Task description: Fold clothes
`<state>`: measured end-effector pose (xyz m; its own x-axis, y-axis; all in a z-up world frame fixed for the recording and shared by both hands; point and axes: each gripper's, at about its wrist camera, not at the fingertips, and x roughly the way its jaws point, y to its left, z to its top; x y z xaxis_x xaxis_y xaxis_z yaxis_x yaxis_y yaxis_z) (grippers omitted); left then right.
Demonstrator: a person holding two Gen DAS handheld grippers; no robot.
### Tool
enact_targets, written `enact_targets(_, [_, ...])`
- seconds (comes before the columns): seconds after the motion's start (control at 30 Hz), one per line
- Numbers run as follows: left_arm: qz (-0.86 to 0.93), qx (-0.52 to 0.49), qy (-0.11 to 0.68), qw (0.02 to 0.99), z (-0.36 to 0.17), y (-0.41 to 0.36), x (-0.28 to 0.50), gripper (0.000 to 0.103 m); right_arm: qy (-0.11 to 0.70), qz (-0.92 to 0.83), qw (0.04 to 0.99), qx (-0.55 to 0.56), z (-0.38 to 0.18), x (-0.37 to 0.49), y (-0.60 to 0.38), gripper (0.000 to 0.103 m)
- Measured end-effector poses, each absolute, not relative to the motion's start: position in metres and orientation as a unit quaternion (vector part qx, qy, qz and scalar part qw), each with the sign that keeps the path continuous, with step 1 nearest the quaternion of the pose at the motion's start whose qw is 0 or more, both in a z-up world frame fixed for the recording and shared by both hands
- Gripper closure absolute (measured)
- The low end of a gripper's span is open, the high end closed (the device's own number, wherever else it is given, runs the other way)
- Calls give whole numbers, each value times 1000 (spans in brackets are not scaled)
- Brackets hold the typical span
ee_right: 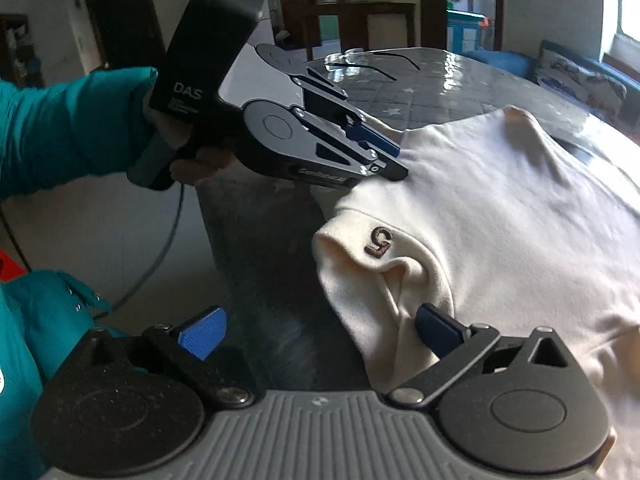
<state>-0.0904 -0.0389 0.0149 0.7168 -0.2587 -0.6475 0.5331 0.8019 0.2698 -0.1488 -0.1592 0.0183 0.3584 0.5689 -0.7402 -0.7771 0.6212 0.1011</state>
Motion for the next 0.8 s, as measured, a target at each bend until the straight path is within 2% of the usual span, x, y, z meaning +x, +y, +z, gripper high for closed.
enact_targets(0.3, [-222,225,321,893,20,-44,-85,82,358,379,850,-75,44,-146,-187,1])
enact_targets(0.43, [-229,205,312,899,31,-52,-83,81,360,324,874,-39,46,-140,-218,1])
enact_targets(0.8, [-308,197,297,882,30,-111,-98,73,347,135,926,66,42,-144,-321,1])
